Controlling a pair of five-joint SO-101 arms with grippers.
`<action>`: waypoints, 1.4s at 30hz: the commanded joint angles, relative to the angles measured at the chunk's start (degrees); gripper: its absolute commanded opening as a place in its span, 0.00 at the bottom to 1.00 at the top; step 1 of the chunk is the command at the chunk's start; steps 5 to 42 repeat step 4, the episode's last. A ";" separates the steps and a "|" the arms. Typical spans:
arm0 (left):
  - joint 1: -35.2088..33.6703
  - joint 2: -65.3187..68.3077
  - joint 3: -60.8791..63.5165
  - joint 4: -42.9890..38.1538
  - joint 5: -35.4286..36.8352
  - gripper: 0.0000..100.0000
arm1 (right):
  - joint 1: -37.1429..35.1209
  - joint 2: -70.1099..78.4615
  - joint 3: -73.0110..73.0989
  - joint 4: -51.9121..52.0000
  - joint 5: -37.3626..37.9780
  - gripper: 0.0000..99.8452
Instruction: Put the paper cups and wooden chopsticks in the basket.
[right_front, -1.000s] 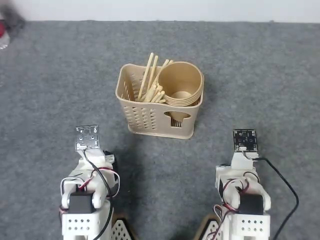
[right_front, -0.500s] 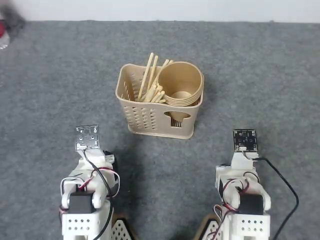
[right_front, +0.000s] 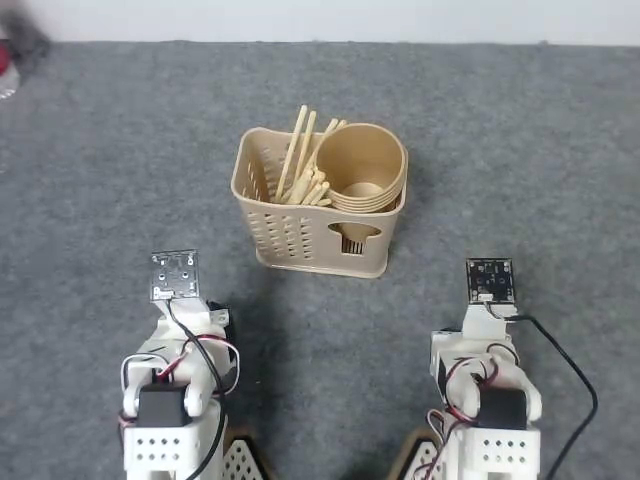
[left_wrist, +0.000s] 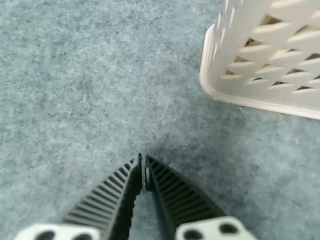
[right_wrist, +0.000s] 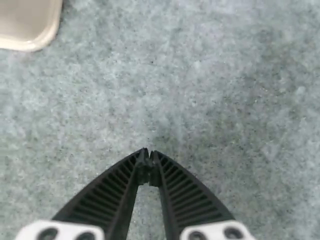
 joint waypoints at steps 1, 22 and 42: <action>0.00 -0.70 -0.57 0.26 0.00 0.01 | 0.13 -0.84 1.05 0.04 -0.44 0.01; 0.00 -0.70 -0.57 0.26 0.00 0.01 | 0.13 -0.84 1.05 0.04 -0.44 0.01; 0.00 -0.70 -0.57 0.26 0.00 0.01 | 0.13 -0.84 1.05 0.04 -0.44 0.01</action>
